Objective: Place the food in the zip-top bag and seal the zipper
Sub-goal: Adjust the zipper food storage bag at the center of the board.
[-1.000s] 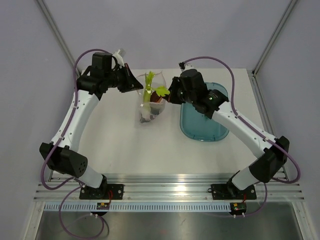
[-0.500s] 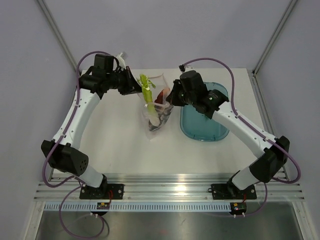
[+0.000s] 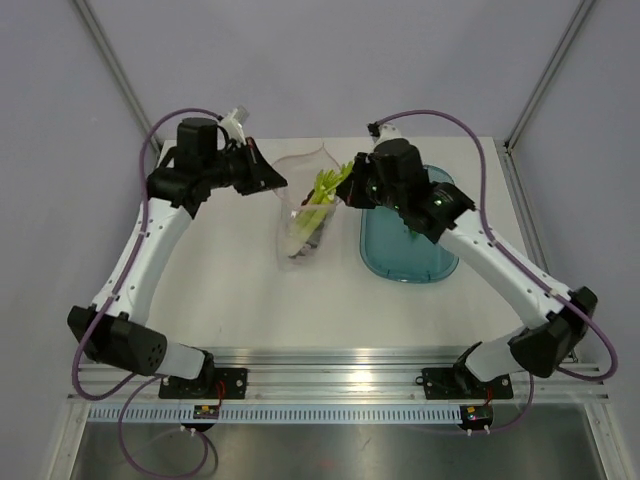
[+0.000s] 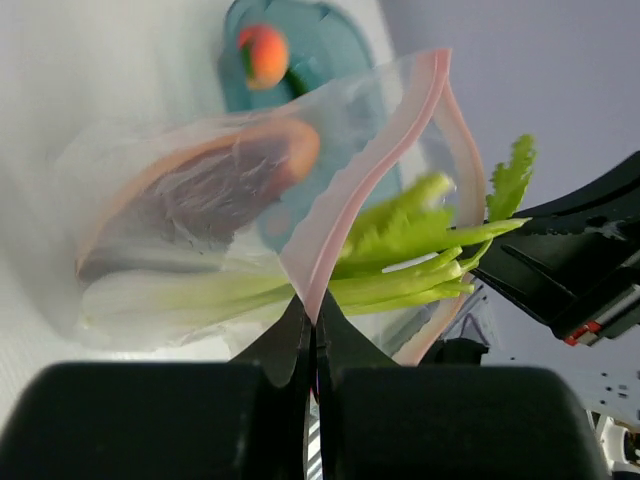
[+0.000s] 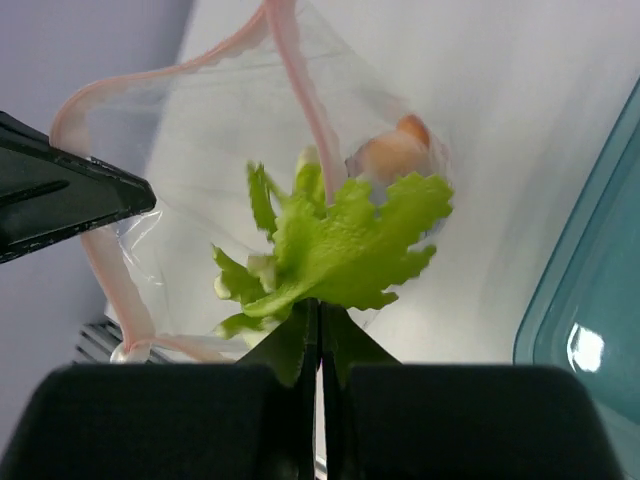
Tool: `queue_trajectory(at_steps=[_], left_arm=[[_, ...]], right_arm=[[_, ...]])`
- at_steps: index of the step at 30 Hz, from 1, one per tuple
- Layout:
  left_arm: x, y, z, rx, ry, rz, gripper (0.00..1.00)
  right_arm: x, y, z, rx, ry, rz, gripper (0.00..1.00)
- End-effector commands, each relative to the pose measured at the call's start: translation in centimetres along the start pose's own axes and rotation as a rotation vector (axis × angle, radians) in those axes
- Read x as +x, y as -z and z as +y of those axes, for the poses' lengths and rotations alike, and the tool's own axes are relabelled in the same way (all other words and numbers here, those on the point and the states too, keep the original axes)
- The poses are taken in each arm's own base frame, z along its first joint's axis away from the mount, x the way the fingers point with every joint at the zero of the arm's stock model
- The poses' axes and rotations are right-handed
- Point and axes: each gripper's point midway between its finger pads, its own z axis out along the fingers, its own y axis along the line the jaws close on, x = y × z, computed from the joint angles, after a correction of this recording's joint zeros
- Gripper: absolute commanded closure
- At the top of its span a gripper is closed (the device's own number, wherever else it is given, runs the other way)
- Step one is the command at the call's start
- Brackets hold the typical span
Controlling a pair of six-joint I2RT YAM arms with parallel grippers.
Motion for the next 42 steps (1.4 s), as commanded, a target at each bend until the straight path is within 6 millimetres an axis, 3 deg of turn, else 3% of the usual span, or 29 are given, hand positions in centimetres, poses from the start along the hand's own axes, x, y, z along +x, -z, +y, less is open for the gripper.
queue_trajectory(at_steps=[1,3,6,9,11,14,19,22,25,27,30,32,35,36,39,42], left_arm=[[3.6,-3.8,4.8,-0.057,0.078,0.142,1.00],[3.2,-3.3,3.6,-0.032,0.064,0.136,1.00],[0.1,-1.0,0.1,0.010,-0.007,0.048,1.00],[-2.4,1.8,-3.5,0.065,-0.067,-0.025,1.00],[-3.1,2.8,-4.8,0.084,-0.081,-0.057,1.00],[-3.2,2.9,-5.0,0.094,-0.082,-0.072,1.00],[-0.2,-0.7,-0.8,0.040,0.003,0.031,1.00],[0.3,-1.6,-0.6,0.041,0.017,0.062,1.00],[-1.1,-0.6,-2.8,0.073,-0.019,0.028,1.00],[-2.8,0.9,-5.5,0.119,-0.069,-0.027,1.00],[-3.8,2.5,-7.7,0.161,-0.095,-0.068,1.00],[-3.4,2.1,-7.6,0.160,-0.090,-0.063,1.00],[-0.9,-0.5,-5.3,0.138,-0.030,0.017,1.00],[0.8,-2.0,-4.1,0.127,-0.013,0.058,1.00],[3.4,-4.6,-3.0,0.099,-0.004,0.126,1.00],[5.8,-6.4,-3.1,0.084,-0.015,0.215,1.00]], right_arm=[[6.7,-3.9,-3.7,0.114,0.044,0.232,1.00],[4.9,-3.0,-2.3,0.067,0.034,0.178,1.00],[0.1,-0.2,0.2,0.012,0.051,0.048,1.00],[-3.0,2.3,1.8,-0.023,0.065,-0.028,1.00],[-4.1,3.4,2.3,-0.036,0.063,-0.067,1.00],[-3.8,3.3,1.7,-0.020,0.059,-0.074,1.00],[1.8,-0.2,-2.7,0.109,0.063,0.056,1.00],[3.5,-1.1,-4.1,0.168,0.075,0.122,1.00],[0.7,0.5,-2.3,0.118,0.077,0.052,1.00],[-1.7,2.3,-1.0,0.088,0.083,-0.012,1.00],[-2.6,3.4,-0.4,0.066,0.084,-0.039,1.00],[-1.6,2.7,-1.0,0.080,0.081,-0.020,1.00],[2.8,-0.2,-3.7,0.146,0.056,0.080,1.00],[5.4,-1.3,-5.3,0.183,0.053,0.138,1.00],[9.6,-3.4,-7.6,0.236,0.025,0.234,1.00],[10.7,-3.9,-7.4,0.217,-0.005,0.267,1.00]])
